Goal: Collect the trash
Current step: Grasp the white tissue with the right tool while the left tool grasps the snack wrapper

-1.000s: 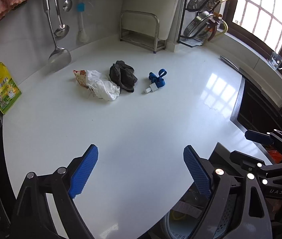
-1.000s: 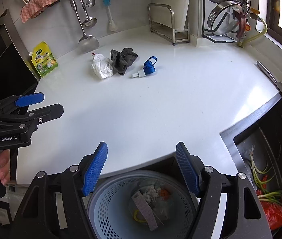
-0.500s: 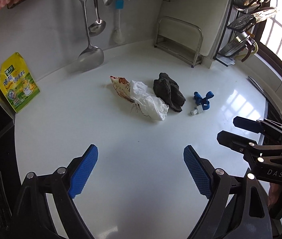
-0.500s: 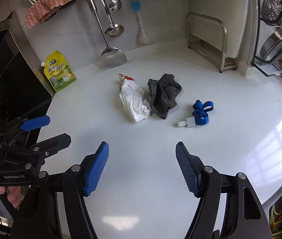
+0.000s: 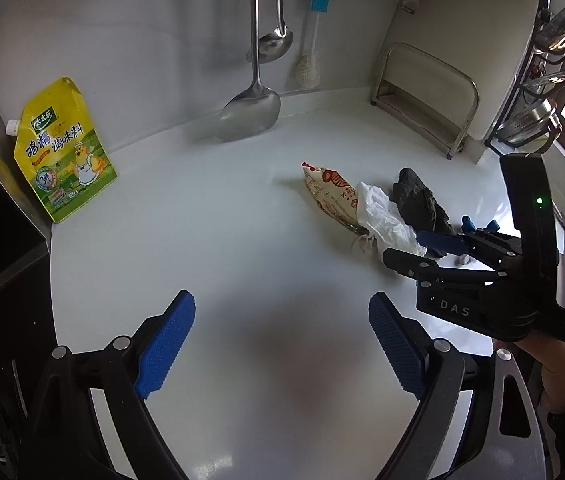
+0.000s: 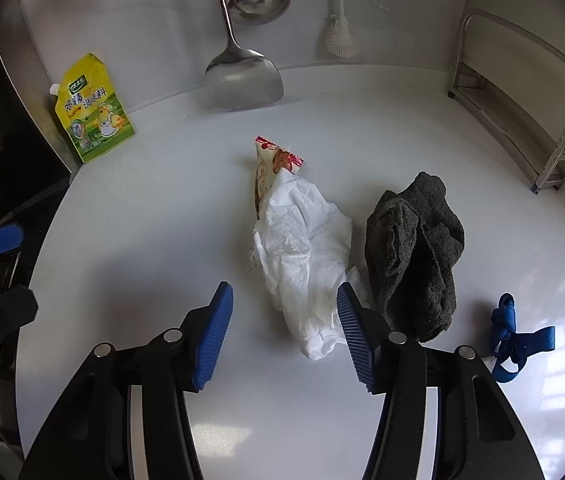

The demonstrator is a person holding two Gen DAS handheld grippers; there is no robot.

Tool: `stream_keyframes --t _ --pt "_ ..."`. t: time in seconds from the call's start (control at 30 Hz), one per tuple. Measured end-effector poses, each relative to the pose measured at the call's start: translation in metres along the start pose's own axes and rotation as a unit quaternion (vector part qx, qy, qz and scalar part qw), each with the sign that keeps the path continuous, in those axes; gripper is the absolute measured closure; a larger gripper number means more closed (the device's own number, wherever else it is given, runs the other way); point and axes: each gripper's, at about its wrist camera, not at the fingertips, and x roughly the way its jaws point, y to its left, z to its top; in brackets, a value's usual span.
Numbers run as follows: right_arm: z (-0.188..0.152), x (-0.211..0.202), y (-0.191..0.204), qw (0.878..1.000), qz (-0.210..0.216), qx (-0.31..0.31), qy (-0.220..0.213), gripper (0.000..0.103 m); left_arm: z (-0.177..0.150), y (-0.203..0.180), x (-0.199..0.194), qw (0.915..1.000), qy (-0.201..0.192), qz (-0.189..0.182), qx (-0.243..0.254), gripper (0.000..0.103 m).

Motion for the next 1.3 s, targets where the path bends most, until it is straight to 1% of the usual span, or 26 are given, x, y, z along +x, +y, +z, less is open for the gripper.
stream_keyframes --t 0.03,0.07,0.1,0.17,0.27,0.4,0.5,0.6,0.73,0.8,0.83,0.87,0.93,0.97,1.0,1.07,1.1,1.13,1.2,1.3 --pt "0.001 0.006 -0.001 1.0 -0.004 0.001 0.006 0.065 0.0 0.002 0.002 1.0 0.002 -0.001 -0.001 0.016" --pt "0.0 0.012 -0.003 1.0 -0.01 0.003 0.013 0.081 0.001 0.004 0.005 1.0 0.004 -0.002 -0.003 0.016" --pt "-0.001 0.015 -0.005 1.0 -0.004 0.012 0.021 0.09 0.0 0.005 0.007 1.0 0.006 -0.003 -0.004 0.016" --pt "-0.005 0.012 -0.007 0.999 0.004 0.028 0.018 0.099 0.001 0.007 0.011 0.9999 0.009 -0.005 -0.01 0.016" --pt "-0.015 -0.003 -0.004 0.999 0.02 0.037 0.012 0.1 0.004 0.009 0.016 0.9997 0.01 -0.011 -0.017 0.016" --pt "-0.032 -0.037 0.001 0.998 0.037 0.047 -0.004 0.101 0.016 0.004 0.025 0.9992 0.008 -0.027 -0.027 0.016" --pt "-0.048 -0.062 -0.001 0.998 0.034 0.058 -0.011 0.101 0.03 -0.007 0.034 0.9987 0.007 -0.043 -0.029 0.016" --pt "-0.062 -0.081 -0.01 0.997 0.027 0.07 -0.012 0.101 0.046 -0.023 0.049 0.9984 0.006 -0.05 -0.025 0.016" --pt "-0.075 -0.099 -0.021 0.996 0.015 0.085 -0.015 0.101 0.064 -0.045 0.077 0.9984 0.017 -0.051 -0.017 0.016" --pt "-0.079 -0.108 -0.024 0.996 0.009 0.089 -0.019 0.101 0.071 -0.053 0.095 0.9988 0.027 -0.038 -0.01 0.016" --pt "-0.08 -0.112 -0.026 0.996 0.007 0.092 -0.021 0.101 0.074 -0.056 0.103 0.9988 0.034 -0.034 -0.008 0.018" --pt "-0.083 -0.116 -0.027 0.995 0.007 0.095 -0.023 0.101 0.077 -0.059 0.113 0.9984 0.044 -0.034 -0.008 0.025" --pt "-0.087 -0.125 -0.029 0.995 0.005 0.097 -0.025 0.101 0.081 -0.059 0.131 0.9974 0.064 -0.03 -0.011 0.031" --pt "-0.09 -0.128 -0.029 0.995 0.004 0.097 -0.025 0.101 0.083 -0.059 0.141 0.9965 0.076 -0.032 -0.015 0.038" --pt "-0.092 -0.131 -0.028 0.995 0.005 0.097 -0.024 0.101 0.084 -0.057 0.151 0.9957 0.086 -0.027 -0.018 0.043" --pt "-0.097 -0.137 -0.027 0.995 0.004 0.095 -0.024 0.101 0.085 -0.05 0.164 0.9945 0.098 -0.023 -0.029 0.058" --pt "-0.1 -0.14 -0.026 0.995 0.003 0.094 -0.024 0.101 0.086 -0.048 0.164 0.9949 0.093 -0.024 -0.03 0.065" --pt "-0.103 -0.142 -0.027 0.995 0.004 0.096 -0.024 0.101 0.087 -0.045 0.164 0.9947 0.093 -0.027 -0.032 0.083" --pt "-0.107 -0.146 -0.028 0.995 0.006 0.098 -0.023 0.101 0.086 -0.036 0.16 0.9933 0.093 -0.044 -0.053 0.085" --pt "-0.112 -0.15 -0.03 0.995 0.009 0.098 -0.024 0.101 0.079 -0.034 0.137 0.9958 0.071 -0.042 -0.039 0.086"
